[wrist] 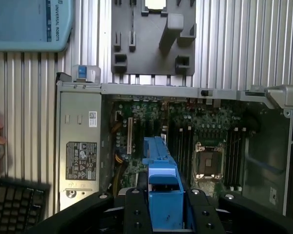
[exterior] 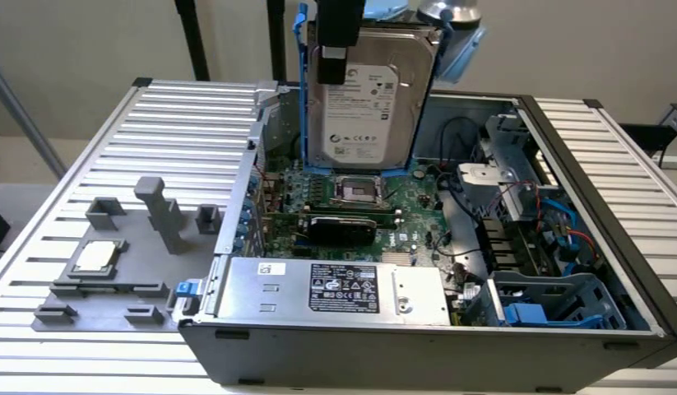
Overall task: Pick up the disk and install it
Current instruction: 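Pick up the disk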
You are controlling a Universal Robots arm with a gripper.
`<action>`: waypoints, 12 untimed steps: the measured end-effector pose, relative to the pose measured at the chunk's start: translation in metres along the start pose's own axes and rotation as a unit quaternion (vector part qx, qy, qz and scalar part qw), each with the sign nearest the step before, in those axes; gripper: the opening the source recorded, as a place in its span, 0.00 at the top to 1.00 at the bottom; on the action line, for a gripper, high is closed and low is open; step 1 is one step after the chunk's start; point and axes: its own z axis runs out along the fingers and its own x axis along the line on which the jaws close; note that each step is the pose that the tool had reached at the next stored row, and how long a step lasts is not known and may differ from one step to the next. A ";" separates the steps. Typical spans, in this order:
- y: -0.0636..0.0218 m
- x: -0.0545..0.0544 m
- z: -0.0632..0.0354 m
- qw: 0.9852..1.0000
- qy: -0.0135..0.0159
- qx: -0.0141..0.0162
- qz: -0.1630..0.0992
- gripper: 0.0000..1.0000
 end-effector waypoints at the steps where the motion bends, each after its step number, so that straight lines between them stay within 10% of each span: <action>1: -0.0045 0.001 -0.0002 1.000 0.000 0.000 0.000 0.67; 12: -0.0543 0.019 -0.0019 1.000 0.000 0.000 0.000 0.67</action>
